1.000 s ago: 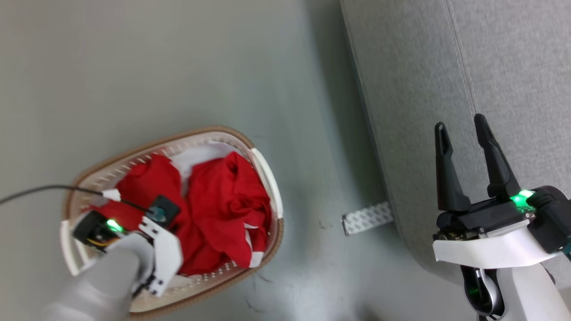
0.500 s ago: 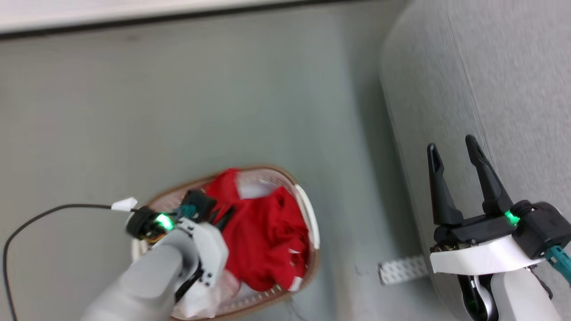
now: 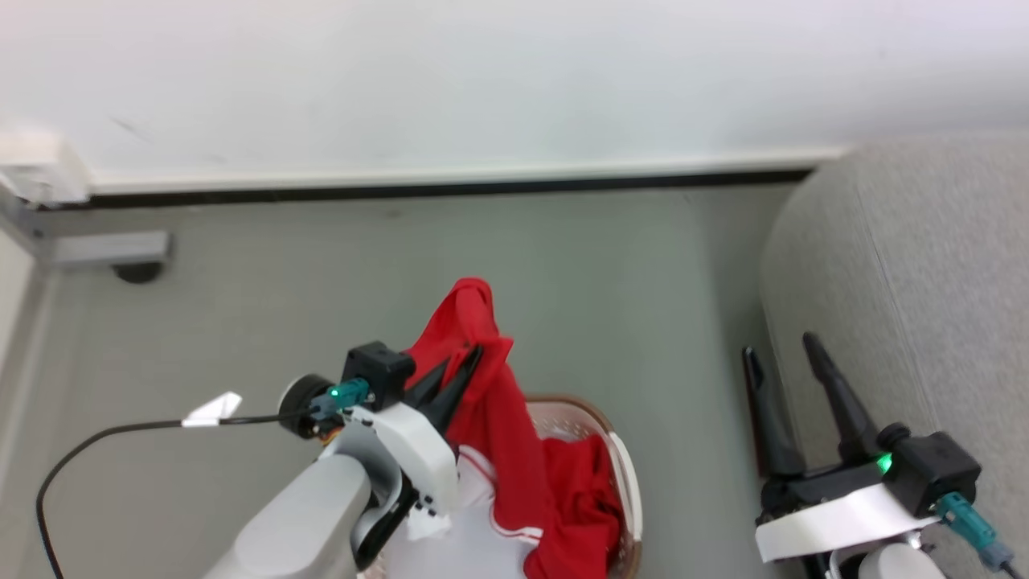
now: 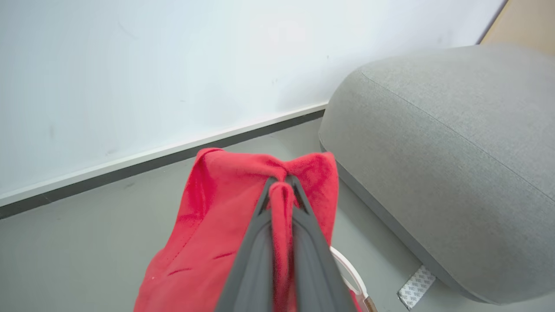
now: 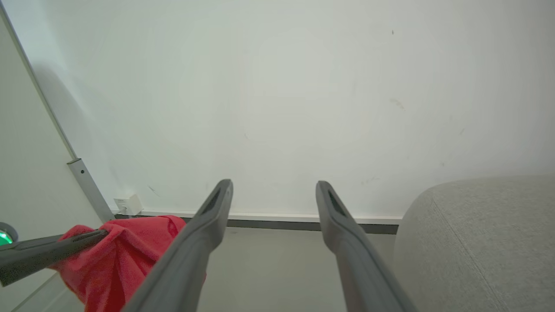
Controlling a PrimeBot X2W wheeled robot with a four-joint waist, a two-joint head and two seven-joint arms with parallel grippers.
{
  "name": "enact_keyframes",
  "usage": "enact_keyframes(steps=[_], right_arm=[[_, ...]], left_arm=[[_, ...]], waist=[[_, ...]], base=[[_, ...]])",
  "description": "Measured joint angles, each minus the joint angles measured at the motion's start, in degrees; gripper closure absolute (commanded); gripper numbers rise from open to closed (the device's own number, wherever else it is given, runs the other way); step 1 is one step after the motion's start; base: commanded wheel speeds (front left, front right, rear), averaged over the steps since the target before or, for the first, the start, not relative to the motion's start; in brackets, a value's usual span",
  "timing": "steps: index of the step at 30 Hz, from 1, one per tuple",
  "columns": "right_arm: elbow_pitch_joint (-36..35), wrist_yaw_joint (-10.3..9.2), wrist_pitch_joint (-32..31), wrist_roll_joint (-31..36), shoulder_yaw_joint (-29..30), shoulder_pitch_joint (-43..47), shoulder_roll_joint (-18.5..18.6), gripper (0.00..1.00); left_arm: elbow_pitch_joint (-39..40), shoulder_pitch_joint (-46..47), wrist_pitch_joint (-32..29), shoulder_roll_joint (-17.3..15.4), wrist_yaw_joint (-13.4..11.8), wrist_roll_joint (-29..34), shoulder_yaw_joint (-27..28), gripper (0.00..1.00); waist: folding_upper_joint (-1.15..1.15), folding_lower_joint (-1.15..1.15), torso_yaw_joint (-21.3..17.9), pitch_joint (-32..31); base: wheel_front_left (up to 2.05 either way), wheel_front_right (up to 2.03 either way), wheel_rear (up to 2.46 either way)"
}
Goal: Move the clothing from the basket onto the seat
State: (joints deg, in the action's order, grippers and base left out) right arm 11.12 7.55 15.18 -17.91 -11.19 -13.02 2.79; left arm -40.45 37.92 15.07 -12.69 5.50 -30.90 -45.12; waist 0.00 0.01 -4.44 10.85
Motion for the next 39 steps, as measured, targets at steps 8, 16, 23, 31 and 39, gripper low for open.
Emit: enact_keyframes(steps=[8, 16, 23, 31, 39], right_arm=[[1.81, 0.00, 0.00, -1.44, -2.72, 1.89, 0.00, 0.00], [3.37, 0.00, -0.01, -2.93, -5.94, 4.42, -0.03, 0.00], [3.49, 0.00, 0.00, -3.44, -7.97, 4.76, -0.01, 0.00], [4.75, 0.00, 0.00, -1.91, -11.70, 3.27, -0.01, 0.00], [14.54, 0.00, -0.01, 1.26, -16.71, -3.79, 0.10, 0.00]], left_arm=[[8.09, -1.54, 0.01, 0.83, 0.41, 1.01, 6.73, 1.00], [12.66, -1.54, 0.01, 1.57, 0.76, 1.23, 8.40, 1.00], [14.63, -0.54, -1.02, 1.66, -0.35, 1.19, 8.31, 1.00], [15.93, -0.23, -1.94, 1.86, -0.51, 1.10, 7.66, 1.00], [17.67, -0.31, -2.46, 3.32, 0.31, 1.35, 3.91, 1.00]], waist=[[0.00, 0.00, 4.40, -5.92], [0.00, 0.01, 7.15, -10.73], [0.00, 0.00, 8.86, -12.69], [0.00, 0.00, 10.35, -12.54], [-0.01, 0.00, 12.97, -12.55]], base=[[0.00, 0.00, 0.00], [0.00, 0.00, 0.00], [0.00, 0.00, 0.00], [0.00, 0.00, 0.00], [0.00, 0.00, 0.00]])
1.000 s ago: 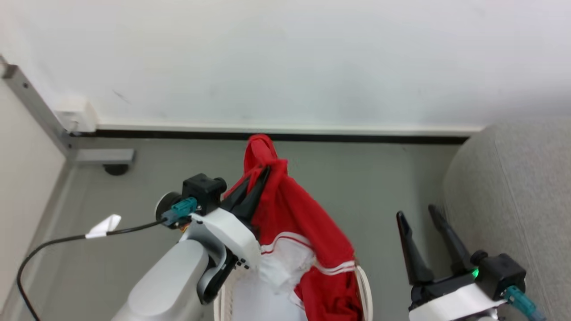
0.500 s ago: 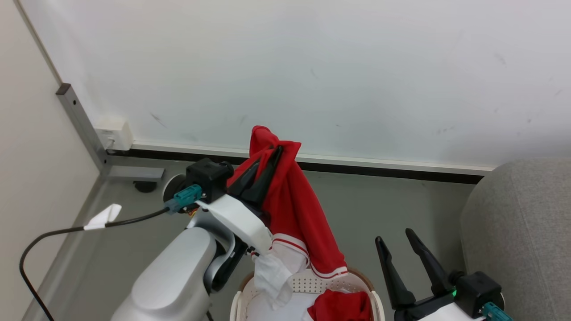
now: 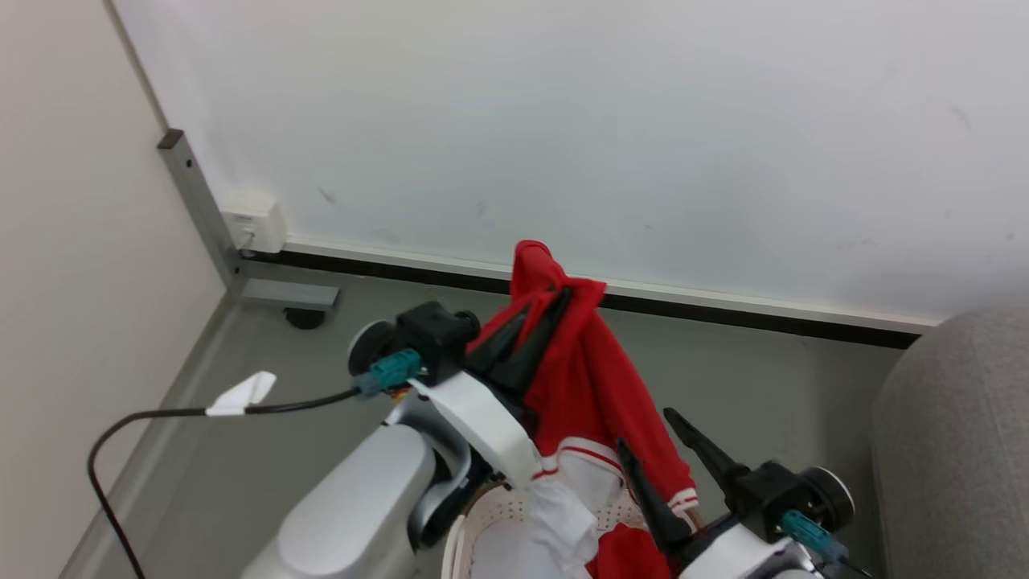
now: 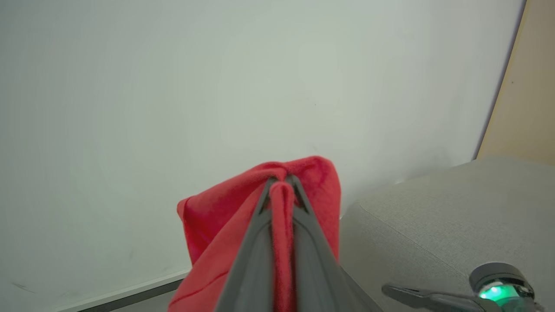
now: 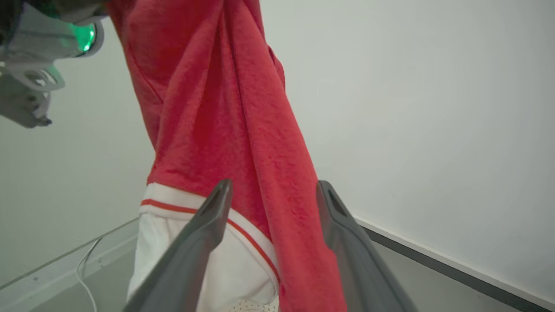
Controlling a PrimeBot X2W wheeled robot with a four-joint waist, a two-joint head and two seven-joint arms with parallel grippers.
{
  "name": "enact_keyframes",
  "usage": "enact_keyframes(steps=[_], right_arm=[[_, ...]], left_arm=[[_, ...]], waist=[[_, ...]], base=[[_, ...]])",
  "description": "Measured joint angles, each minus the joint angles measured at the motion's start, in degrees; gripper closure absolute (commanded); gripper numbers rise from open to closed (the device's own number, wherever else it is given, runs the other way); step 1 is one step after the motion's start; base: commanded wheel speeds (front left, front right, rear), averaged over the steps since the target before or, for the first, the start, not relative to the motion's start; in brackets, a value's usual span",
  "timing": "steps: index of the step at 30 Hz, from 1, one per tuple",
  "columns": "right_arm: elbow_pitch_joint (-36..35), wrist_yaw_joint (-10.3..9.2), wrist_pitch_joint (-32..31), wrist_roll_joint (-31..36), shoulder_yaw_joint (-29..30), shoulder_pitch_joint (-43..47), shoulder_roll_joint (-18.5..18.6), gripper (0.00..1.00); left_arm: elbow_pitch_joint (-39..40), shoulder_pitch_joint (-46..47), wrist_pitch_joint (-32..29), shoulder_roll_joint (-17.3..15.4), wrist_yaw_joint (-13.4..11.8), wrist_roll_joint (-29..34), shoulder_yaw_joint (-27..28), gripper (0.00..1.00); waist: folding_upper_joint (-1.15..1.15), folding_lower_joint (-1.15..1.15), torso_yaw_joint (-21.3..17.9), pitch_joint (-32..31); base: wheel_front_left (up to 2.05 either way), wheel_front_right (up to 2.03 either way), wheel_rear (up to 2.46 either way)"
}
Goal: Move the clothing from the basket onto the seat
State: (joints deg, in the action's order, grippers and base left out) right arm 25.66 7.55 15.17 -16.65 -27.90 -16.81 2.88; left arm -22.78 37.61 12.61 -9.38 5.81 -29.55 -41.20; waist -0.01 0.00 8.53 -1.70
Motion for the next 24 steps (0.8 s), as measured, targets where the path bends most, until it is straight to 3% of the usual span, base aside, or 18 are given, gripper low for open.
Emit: enact_keyframes(steps=[9, 15, 16, 17, 18, 24], right_arm=[[13.69, 0.00, 0.00, -2.19, -7.53, -9.07, 2.03, 0.00], [19.03, 0.00, 0.00, -5.98, -11.35, -11.51, 2.89, 0.00], [19.26, 0.00, 0.00, -6.82, -11.85, -11.65, 2.97, 0.06], [19.49, 0.00, 0.00, -7.55, -12.18, -11.83, 3.00, 0.75], [19.71, 0.00, 0.00, -8.15, -12.39, -12.03, 3.05, 1.00], [18.56, 0.00, 0.00, -10.92, -12.48, -12.14, 3.46, 1.00]], left_arm=[[1.74, -1.43, -0.87, 2.46, 0.83, -0.02, -5.88, 1.00], [3.03, -2.00, -1.24, 3.23, 1.25, -0.38, -9.34, 1.00], [3.18, -2.10, -1.29, 3.33, 1.29, -0.56, -9.69, 1.00], [3.30, -2.20, -1.44, 3.37, 1.30, -0.68, -10.01, 1.00], [3.32, -2.28, -1.45, 3.39, 1.30, -0.77, -10.17, 1.00], [2.85, -2.53, -1.42, 3.07, 1.22, -1.48, -10.02, 1.00]], waist=[[0.00, 0.00, 4.49, -0.88], [0.00, 0.00, 8.06, -1.62], [0.00, 0.00, 8.63, -1.77], [0.00, 0.00, 9.14, -1.91], [0.00, 0.00, 9.61, -2.05], [0.00, 0.00, 11.15, -2.93]], base=[[0.00, 0.00, 0.00], [0.00, 0.00, 0.00], [0.00, 0.00, 0.00], [0.00, 0.00, 0.00], [0.00, 0.00, 0.00], [0.00, 0.00, 0.00]])
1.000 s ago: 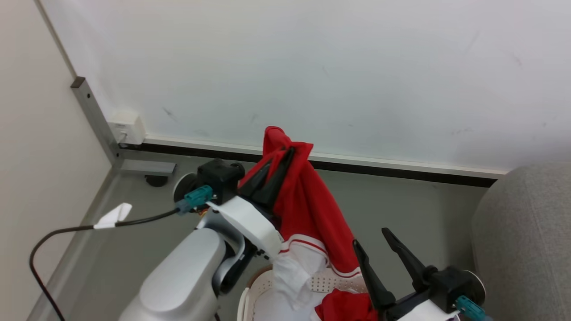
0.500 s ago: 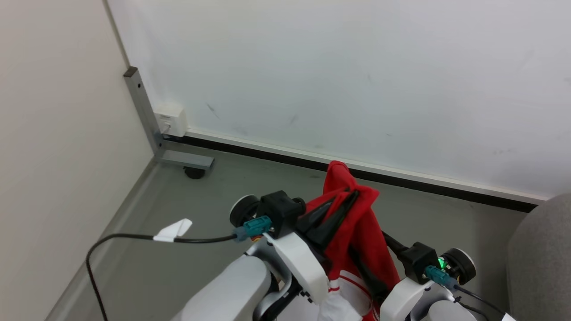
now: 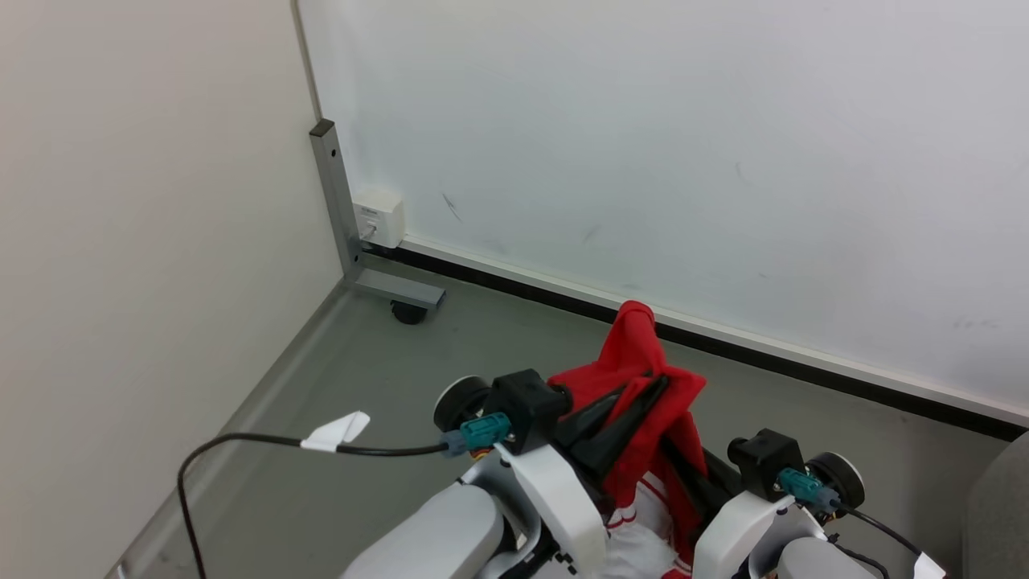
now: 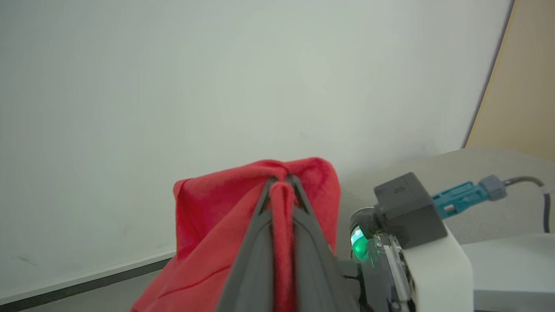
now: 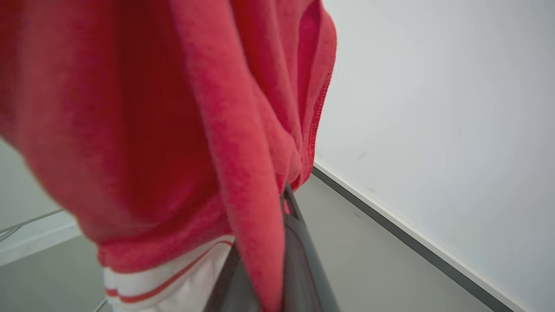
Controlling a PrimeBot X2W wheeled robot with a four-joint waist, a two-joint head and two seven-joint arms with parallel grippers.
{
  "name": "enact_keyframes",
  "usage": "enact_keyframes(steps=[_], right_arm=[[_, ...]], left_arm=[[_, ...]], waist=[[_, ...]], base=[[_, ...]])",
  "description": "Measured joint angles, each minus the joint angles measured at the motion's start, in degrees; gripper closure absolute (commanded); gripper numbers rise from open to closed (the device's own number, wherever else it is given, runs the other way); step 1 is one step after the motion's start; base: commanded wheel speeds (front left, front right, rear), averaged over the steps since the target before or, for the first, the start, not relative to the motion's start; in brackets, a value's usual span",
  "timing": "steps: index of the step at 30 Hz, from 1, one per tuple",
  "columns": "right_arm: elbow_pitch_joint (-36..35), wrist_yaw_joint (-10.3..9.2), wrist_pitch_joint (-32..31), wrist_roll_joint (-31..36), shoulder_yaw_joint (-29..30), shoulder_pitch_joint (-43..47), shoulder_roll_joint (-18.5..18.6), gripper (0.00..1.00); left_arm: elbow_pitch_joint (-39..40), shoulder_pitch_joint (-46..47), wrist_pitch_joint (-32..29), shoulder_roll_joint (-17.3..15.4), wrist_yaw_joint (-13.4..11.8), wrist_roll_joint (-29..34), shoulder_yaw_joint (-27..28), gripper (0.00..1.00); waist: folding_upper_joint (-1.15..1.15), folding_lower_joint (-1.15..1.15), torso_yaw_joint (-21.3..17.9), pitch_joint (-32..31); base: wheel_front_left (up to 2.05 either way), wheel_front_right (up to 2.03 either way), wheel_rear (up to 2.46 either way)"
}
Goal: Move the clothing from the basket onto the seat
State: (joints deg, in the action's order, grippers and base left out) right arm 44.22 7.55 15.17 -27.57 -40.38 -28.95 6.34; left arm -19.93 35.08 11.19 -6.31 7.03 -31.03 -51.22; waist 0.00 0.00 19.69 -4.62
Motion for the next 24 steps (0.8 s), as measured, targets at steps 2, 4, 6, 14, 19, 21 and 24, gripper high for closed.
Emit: enact_keyframes(steps=[2, 4, 6, 14, 19, 21, 24], right_arm=[[-0.35, 0.00, 0.00, -0.31, 0.30, 0.15, 0.27, 1.00], [-0.97, 0.00, -0.01, -0.66, 0.82, 0.46, 0.33, 1.00], [-1.77, 0.00, 0.00, -0.88, 1.70, 0.90, 0.32, 1.00], [-6.39, 0.00, -0.02, -1.70, 8.10, 3.07, 0.20, 1.00], [-9.47, 0.00, -0.02, -2.47, 14.12, 4.65, -0.40, 1.00], [-10.22, 0.00, -0.02, -2.79, 16.56, 5.04, -0.69, 1.00], [-11.51, 0.00, -0.02, -3.46, 20.15, 5.78, -1.23, 1.00]], left_arm=[[-0.31, -0.02, 0.04, -0.25, -0.22, -0.36, 0.37, 1.00], [-0.49, -0.03, 0.33, -0.53, -0.52, -0.71, 0.65, 1.00], [-0.59, -0.04, 0.44, -0.85, -0.60, -0.83, 0.88, 1.00], [-0.47, -0.71, 0.94, -1.49, -1.63, -1.27, 1.34, 0.00], [0.05, -1.92, 0.99, -2.14, -2.02, -1.46, 1.21, 0.00], [0.41, -2.42, 1.09, -2.46, -2.31, -1.93, 1.46, 0.00], [1.11, -3.27, 1.57, -3.23, -2.93, -2.30, 2.34, 0.00]], waist=[[0.00, 0.00, -0.01, -0.17], [0.00, 0.00, -0.19, -0.25], [0.00, 0.00, -0.49, -0.29], [0.00, -0.01, -2.61, -0.05], [0.00, -0.01, -4.56, 0.40], [0.00, 0.00, -5.59, 0.63], [0.00, -0.01, -7.65, 0.91]], base=[[0.00, 0.00, 0.00], [0.00, 0.00, 0.00], [0.00, 0.00, 0.00], [0.00, 0.00, 0.00], [0.00, 0.00, 0.00], [0.00, 0.00, 0.00], [0.00, 0.00, 0.00]])
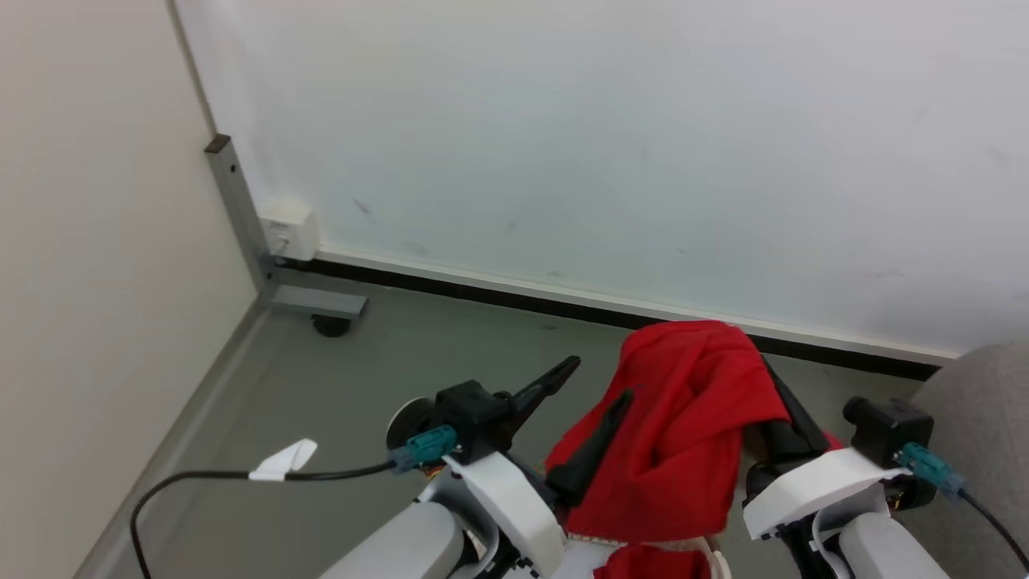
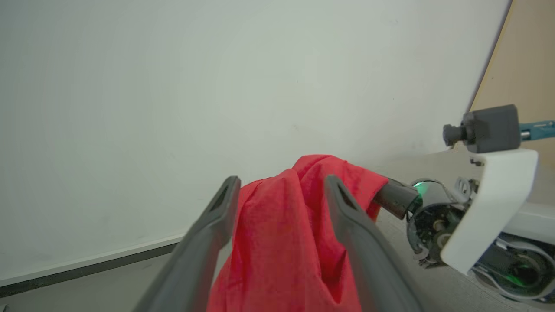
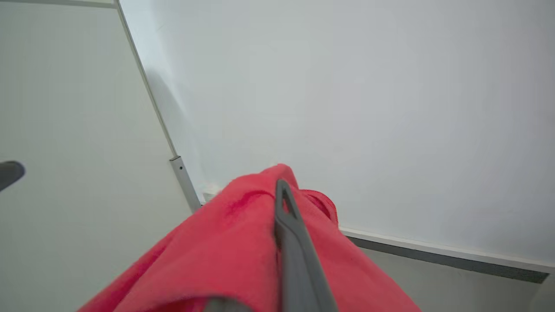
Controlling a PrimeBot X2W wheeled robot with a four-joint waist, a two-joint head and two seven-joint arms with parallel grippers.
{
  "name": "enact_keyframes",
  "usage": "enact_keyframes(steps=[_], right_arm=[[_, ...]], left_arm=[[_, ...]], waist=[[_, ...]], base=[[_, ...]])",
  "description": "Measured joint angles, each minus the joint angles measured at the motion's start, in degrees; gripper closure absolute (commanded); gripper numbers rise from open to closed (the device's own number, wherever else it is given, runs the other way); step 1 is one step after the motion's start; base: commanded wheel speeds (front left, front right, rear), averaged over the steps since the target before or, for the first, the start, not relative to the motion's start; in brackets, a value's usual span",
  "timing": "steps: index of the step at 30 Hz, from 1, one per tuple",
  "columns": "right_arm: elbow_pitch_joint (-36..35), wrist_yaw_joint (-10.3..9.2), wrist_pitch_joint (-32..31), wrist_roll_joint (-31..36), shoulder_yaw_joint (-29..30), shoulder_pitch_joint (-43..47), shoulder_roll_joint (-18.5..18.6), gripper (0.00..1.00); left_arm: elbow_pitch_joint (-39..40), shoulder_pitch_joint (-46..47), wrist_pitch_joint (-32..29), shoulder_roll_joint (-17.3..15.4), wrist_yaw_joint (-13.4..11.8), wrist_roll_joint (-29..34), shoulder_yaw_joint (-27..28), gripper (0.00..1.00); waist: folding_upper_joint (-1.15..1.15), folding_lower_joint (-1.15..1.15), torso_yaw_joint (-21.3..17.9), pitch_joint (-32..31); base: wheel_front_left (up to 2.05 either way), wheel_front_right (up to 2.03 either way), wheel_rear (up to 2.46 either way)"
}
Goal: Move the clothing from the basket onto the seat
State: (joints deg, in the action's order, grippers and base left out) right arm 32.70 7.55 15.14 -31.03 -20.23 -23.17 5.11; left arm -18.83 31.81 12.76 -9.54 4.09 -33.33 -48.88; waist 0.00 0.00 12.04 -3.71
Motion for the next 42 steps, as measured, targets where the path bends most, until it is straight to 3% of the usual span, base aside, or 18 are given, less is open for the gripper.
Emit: enact_keyframes(steps=[11, 20, 29, 34, 38, 42], right_arm=[[-7.86, 0.00, 0.00, 1.46, 7.30, 1.52, -0.12, 1.00], [-11.78, 0.00, 0.00, 3.37, 7.06, 3.35, 1.69, 1.00], [-14.23, 0.00, 0.00, 5.26, 9.20, 5.37, 0.88, 1.00], [-15.46, 0.00, 0.00, 5.77, 10.99, 5.85, 0.41, 1.00], [-15.52, 0.00, 0.00, 6.24, 12.54, 5.00, 0.47, 1.00], [-13.60, 0.00, -1.35, 6.02, 14.72, -1.32, 2.38, 1.00]], left_arm=[[2.67, -1.76, 1.92, -1.78, -0.62, 1.24, 1.04, 0.00], [3.02, -2.63, 2.22, -1.96, -1.14, 3.04, 2.60, 0.00], [3.68, -5.71, 2.32, -1.66, -1.48, 4.78, 5.92, 0.00], [3.82, -6.05, 2.32, -1.40, -0.71, 6.62, 6.37, 0.00], [4.26, -5.95, 2.32, -1.78, -0.07, 7.54, 6.57, 0.00], [5.17, -4.36, 2.29, -3.16, 0.68, 8.20, 6.34, 0.00]], waist=[[0.00, 0.00, -11.38, 1.29], [0.00, 0.00, -23.18, 2.75], [0.00, 0.00, -33.71, 4.37], [0.00, 0.00, -36.36, 6.15], [0.00, 0.00, -36.27, 8.17], [0.00, 0.00, -35.27, 11.22]], base=[[0.00, 0.00, 0.00], [0.00, 0.00, 0.00], [0.00, 0.00, 0.00], [0.00, 0.00, 0.00], [0.00, 0.00, 0.00], [0.00, 0.00, 0.00]])
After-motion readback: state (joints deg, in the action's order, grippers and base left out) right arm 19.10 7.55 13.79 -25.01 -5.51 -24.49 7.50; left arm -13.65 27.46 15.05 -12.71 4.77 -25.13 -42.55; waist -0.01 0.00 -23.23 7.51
